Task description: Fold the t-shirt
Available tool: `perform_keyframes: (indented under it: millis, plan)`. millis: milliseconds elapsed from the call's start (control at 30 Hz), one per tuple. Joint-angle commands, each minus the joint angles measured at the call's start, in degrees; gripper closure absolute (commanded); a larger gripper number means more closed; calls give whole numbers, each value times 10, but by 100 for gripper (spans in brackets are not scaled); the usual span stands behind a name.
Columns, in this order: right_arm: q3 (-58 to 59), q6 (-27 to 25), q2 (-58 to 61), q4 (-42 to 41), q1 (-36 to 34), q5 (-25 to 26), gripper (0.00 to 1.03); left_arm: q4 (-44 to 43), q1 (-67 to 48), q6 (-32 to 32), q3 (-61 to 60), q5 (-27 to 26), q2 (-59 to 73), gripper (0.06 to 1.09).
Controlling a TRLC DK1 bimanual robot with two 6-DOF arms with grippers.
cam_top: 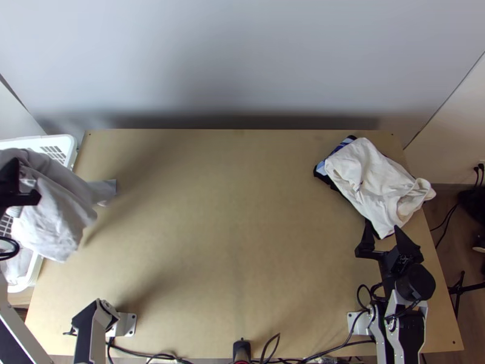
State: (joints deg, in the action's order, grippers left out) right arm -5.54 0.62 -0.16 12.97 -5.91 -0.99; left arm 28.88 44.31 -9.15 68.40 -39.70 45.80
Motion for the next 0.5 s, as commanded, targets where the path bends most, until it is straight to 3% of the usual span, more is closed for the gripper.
perform_keyframes:
  millis: [0, 100, 333, 467]
  plan:
    - [0, 0, 0, 0, 0, 0, 5, -50, -143, -7, -127, 98, -15, 105]
    - [0, 0, 0, 0, 0, 0, 5, -135, -353, 40, -223, 238, -32, 105]
    - [0, 0, 0, 0, 0, 0, 5, -262, -663, 177, -303, 319, 97, 105]
    - [0, 0, 0, 0, 2, 0, 5, -342, -772, 230, -297, 321, 227, 105]
